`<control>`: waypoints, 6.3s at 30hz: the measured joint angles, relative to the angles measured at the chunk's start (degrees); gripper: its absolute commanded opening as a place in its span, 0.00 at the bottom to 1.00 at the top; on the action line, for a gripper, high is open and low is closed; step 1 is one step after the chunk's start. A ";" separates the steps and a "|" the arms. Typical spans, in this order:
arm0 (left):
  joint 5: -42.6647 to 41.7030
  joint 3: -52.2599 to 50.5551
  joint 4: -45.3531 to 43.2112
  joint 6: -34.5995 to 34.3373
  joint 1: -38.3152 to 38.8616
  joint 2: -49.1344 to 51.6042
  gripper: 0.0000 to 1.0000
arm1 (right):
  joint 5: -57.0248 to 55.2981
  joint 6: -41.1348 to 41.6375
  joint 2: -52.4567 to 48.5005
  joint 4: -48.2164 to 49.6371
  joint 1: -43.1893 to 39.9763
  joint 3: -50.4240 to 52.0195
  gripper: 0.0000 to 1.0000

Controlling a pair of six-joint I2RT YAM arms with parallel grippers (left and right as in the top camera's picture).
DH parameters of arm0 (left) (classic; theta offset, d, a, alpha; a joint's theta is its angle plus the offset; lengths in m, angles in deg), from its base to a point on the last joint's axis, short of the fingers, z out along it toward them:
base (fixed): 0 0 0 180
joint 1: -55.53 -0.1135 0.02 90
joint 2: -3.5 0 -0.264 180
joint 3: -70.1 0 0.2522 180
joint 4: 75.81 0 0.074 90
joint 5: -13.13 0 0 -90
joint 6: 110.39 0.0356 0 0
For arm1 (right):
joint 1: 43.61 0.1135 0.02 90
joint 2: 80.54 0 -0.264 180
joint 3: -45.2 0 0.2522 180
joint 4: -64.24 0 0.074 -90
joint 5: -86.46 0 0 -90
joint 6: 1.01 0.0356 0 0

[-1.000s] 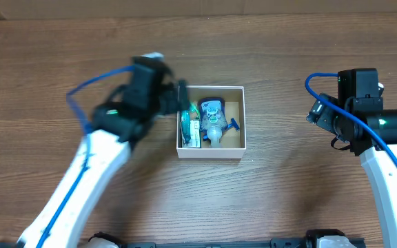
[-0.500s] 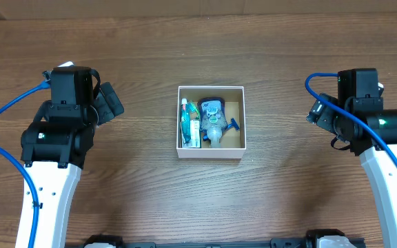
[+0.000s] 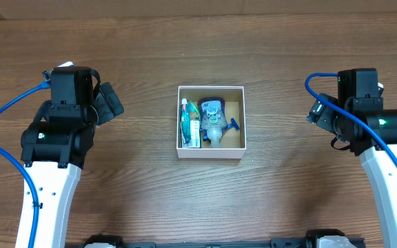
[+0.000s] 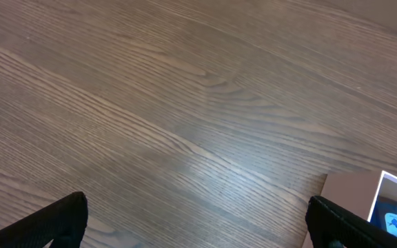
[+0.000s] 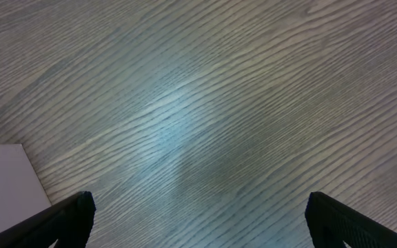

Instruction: Pack container

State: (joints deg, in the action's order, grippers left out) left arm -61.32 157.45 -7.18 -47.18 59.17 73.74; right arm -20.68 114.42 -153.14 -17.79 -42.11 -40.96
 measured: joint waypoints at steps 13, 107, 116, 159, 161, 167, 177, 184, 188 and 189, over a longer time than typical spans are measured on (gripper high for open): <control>0.13 0.00 0.02 0.00 0.00 0.00 1.00 | -0.02 0.02 0.00 -0.02 0.00 0.00 1.00; 0.13 -0.04 0.04 0.00 0.00 -1.25 1.00 | 17.84 -16.04 71.76 56.70 1.20 69.11 1.00; 0.15 0.26 0.09 0.00 0.00 -33.81 1.00 | 18.03 -16.06 71.76 56.70 1.20 69.11 1.00; -11.98 -67.19 -50.07 9.79 -0.70 -69.33 1.00 | 18.23 -16.04 71.87 56.65 1.20 69.13 1.00; -12.39 -69.68 -50.64 10.38 -0.70 -69.33 1.00 | 18.21 -16.06 71.87 56.68 1.20 69.13 1.00; -12.81 -72.91 -50.23 12.68 -0.70 -69.37 1.00 | 18.21 -16.06 71.87 56.70 1.20 69.13 1.00; -13.22 -72.91 -50.31 22.77 -0.70 -69.37 1.00 | 18.21 -16.02 71.87 56.70 1.20 69.13 1.00; -13.22 -72.91 -50.29 23.87 -0.70 -69.37 1.00 | 18.23 -16.02 71.87 56.65 1.20 69.13 1.00; -13.25 -72.91 -50.31 24.00 -0.70 -69.37 1.00 | 18.23 -16.04 71.87 56.65 1.20 69.13 1.00; -13.25 -72.91 -50.29 24.00 -0.70 -69.37 1.00 | 18.23 -16.04 71.87 56.68 1.20 69.13 1.00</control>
State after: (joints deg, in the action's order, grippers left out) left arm -74.57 84.53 -57.47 -23.18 58.47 4.36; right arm -2.46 98.38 -81.27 38.89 -40.91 28.17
